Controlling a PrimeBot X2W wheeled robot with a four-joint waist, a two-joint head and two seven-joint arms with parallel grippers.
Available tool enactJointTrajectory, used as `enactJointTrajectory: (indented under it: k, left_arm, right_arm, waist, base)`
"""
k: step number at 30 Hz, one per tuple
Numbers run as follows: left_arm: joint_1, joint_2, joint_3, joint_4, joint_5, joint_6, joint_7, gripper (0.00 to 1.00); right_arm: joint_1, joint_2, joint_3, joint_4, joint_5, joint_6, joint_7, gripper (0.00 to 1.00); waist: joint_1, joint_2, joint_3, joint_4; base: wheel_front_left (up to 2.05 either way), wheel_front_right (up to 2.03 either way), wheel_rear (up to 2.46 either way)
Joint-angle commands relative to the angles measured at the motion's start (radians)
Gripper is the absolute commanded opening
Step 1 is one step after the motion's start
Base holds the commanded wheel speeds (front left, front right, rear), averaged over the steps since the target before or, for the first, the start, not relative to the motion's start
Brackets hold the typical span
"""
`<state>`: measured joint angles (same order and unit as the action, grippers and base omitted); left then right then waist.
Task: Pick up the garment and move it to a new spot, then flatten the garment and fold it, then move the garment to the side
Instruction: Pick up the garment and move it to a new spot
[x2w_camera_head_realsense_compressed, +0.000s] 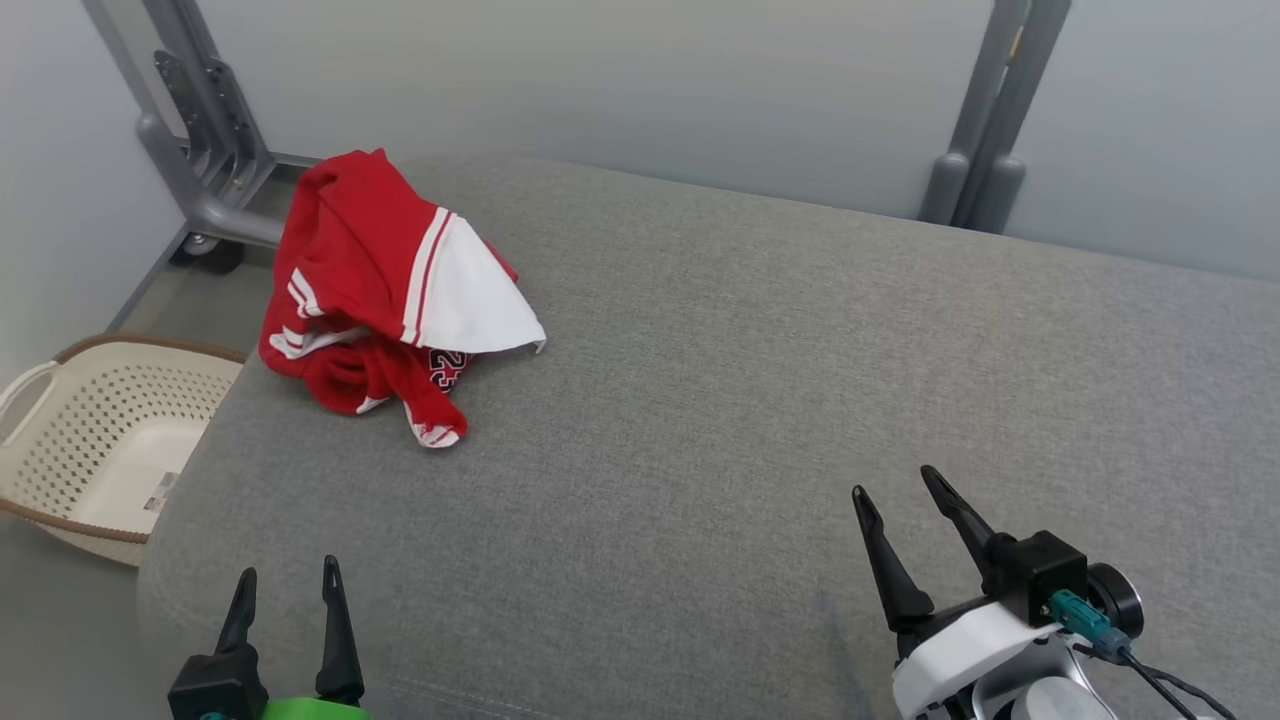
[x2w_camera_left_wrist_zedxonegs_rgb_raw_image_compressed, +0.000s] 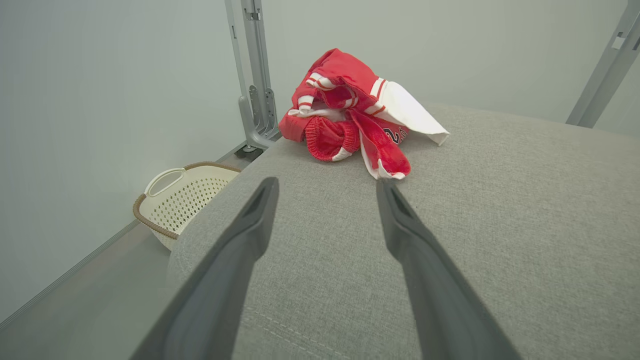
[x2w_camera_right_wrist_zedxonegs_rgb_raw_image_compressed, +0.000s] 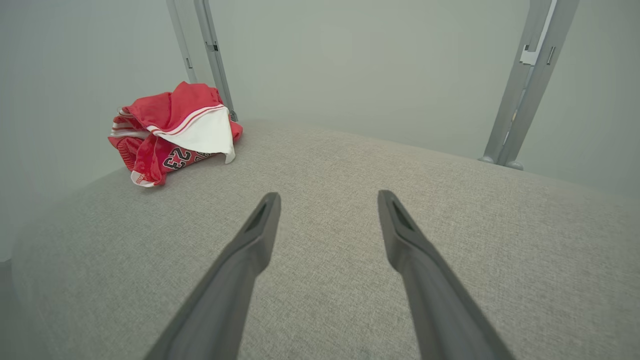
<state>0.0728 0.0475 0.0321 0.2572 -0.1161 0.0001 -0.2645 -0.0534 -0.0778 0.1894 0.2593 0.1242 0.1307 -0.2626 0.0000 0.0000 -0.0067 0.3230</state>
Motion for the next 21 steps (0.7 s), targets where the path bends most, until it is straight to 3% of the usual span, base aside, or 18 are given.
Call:
enactJointTrajectory:
  k: [1,12,21]
  left_arm:
    - [0.005,0.005,0.003,-0.004,0.0,-0.005,0.0,1.0]
    - [-0.211,0.012,0.039,0.094,0.021,-0.071,0.0,1.0]
    - [-0.439,0.059,0.088,0.228,0.022,-0.088,0.0,1.0]
  right_arm:
    - [-0.015,-0.003,0.002,0.005,0.008,0.0,-0.003,1.0]
    - [-0.183,-0.078,0.049,0.053,0.019,0.0,-0.003,1.0]
    - [-0.248,-0.088,0.098,0.029,0.026,0.0,-0.003,1.0]
  waist:
    - [0.0,0.0,0.0,0.027]
    - [0.0,0.0,0.104,-0.023]
    - [0.0,0.0,0.219,-0.098]
  base:
    - [0.0,0.0,0.0]
    - [0.0,0.0,0.0]
    - [0.0,0.0,0.0]
